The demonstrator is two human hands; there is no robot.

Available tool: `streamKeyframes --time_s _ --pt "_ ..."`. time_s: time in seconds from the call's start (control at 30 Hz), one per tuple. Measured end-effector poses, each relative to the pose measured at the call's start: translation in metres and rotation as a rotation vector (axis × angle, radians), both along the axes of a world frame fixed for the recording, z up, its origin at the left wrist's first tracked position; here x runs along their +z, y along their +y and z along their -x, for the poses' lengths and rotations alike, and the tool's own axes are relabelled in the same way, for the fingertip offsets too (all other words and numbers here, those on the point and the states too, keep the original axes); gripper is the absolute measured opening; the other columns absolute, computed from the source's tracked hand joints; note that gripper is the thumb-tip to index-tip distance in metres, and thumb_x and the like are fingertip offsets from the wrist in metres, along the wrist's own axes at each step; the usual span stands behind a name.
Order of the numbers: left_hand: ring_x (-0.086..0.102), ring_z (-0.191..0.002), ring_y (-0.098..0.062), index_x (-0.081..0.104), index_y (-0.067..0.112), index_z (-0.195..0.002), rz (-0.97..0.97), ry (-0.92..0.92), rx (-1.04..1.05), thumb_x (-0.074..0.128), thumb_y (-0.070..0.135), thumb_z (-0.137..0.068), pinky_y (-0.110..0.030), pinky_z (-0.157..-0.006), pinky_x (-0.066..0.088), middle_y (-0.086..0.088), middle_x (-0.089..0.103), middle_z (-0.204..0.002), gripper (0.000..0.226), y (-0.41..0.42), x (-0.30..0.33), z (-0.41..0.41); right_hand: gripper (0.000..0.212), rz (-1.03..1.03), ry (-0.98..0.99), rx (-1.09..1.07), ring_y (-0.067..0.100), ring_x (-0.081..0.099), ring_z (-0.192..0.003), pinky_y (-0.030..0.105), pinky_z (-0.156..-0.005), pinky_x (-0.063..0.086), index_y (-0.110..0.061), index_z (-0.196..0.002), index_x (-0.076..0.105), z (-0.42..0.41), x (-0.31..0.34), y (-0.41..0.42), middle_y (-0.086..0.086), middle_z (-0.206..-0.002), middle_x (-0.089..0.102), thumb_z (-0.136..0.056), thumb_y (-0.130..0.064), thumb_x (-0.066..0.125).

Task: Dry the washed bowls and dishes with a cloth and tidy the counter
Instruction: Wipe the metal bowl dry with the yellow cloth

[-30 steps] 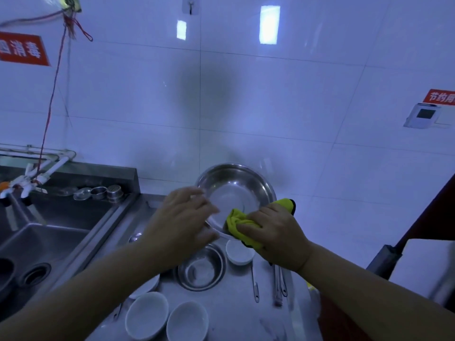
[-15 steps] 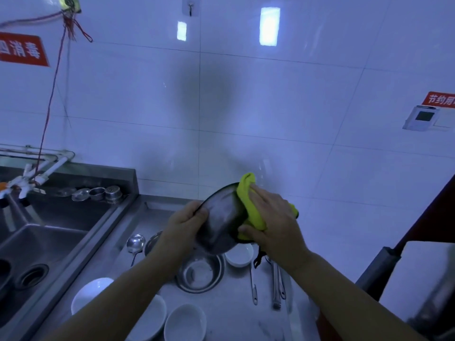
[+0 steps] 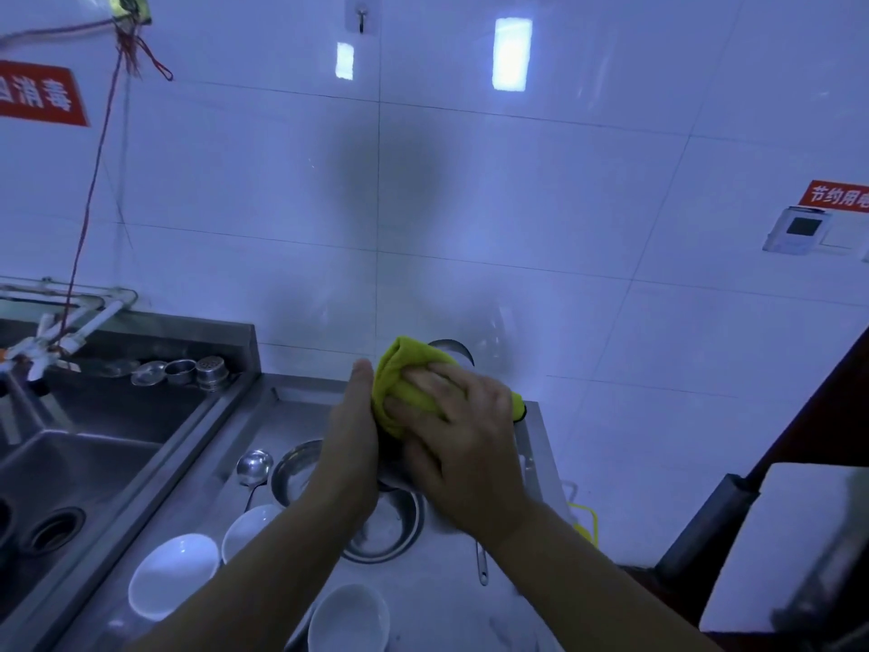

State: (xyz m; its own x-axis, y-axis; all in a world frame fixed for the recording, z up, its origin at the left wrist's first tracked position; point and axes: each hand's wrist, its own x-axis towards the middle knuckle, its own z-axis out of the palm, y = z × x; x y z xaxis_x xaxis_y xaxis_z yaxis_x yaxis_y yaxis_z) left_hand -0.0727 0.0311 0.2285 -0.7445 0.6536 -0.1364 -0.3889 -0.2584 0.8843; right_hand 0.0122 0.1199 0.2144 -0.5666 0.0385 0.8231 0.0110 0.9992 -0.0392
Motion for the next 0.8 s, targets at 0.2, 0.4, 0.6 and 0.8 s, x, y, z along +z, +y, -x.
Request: streamKeyframes --time_s 0.2,0.4,0.6,0.8 --pt "0.072 -0.07 -0.022 0.072 0.014 -0.077 -0.004 0.085 0.16 0.061 0.037 -0.086 -0.029 -0.055 0.054 -0.006 0.075 -0.077 0.027 -0.001 0.0 0.009 0.031 0.485 0.074 -0.016 0.016 0.052 -0.115 0.042 -0.097 0.04 -0.024 -0.11 0.071 0.005 0.02 0.009 -0.009 -0.121 0.062 -0.085 -0.027 0.053" --pt "0.066 -0.054 -0.025 0.062 0.009 -0.063 -0.009 0.008 0.2 0.066 0.032 -0.084 -0.03 -0.045 0.052 -0.008 0.063 -0.057 0.03 -0.006 -0.007 0.018 0.033 1.095 0.207 0.139 -0.007 0.053 -0.111 0.011 -0.093 0.042 -0.024 -0.114 0.064 -0.006 0.011 0.016 -0.008 -0.121 0.06 -0.093 -0.001 0.052" --pt "0.072 -0.073 -0.019 0.067 0.01 -0.097 -0.128 -0.167 0.161 0.051 0.037 -0.093 -0.028 -0.057 0.054 -0.009 0.074 -0.091 0.032 -0.003 -0.001 0.021 0.04 1.107 0.328 0.022 -0.014 0.04 -0.121 0.003 -0.098 0.031 -0.051 -0.116 0.044 -0.009 -0.016 -0.007 -0.029 -0.13 0.042 -0.086 -0.025 0.044" --pt "0.068 -0.089 -0.027 0.063 0.006 -0.109 -0.006 -0.104 0.153 0.054 0.035 -0.092 -0.031 -0.066 0.053 -0.014 0.071 -0.101 0.034 -0.003 0.0 0.015 0.042 0.645 0.183 -0.119 0.013 0.037 -0.125 0.037 -0.107 0.031 -0.024 -0.127 0.058 -0.01 0.002 0.007 -0.013 -0.137 0.042 -0.086 -0.018 0.05"
